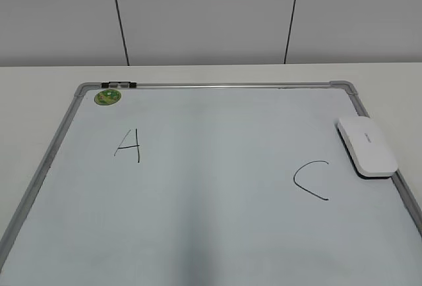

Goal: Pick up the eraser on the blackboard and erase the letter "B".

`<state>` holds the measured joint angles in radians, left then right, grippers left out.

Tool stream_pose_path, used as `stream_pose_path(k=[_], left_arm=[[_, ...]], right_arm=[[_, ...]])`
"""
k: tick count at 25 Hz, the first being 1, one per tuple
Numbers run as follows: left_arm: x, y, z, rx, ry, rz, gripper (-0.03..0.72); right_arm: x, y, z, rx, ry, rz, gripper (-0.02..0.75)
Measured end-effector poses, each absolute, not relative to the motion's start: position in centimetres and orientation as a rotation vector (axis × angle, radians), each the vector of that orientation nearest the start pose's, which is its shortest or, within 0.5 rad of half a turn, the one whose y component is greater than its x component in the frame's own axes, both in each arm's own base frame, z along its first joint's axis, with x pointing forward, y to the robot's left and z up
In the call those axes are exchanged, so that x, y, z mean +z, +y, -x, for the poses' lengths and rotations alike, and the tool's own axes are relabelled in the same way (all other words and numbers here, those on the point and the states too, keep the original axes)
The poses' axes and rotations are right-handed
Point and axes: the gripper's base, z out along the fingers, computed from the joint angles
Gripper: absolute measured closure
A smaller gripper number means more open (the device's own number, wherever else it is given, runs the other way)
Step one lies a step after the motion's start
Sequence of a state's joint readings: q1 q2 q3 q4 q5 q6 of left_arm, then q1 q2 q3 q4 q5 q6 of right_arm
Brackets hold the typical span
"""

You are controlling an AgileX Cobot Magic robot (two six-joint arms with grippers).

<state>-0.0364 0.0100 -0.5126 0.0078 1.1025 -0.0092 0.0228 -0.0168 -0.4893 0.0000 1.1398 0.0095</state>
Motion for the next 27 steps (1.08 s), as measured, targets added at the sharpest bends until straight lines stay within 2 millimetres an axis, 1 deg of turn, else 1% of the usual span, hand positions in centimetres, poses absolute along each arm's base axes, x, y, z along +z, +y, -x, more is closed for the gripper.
stream_pose_path(k=[10, 27], left_arm=[[27.75, 0.09, 0.65, -0.018, 2.083, -0.028, 0.340], [27.75, 0.09, 0.65, -0.017, 2.083, -0.029, 0.396]], right_arm=[[26.79, -0.02, 0.97, 0.019, 2.117, 0.014, 0.218], [26.79, -0.02, 0.97, 0.019, 2.117, 0.014, 0.218]])
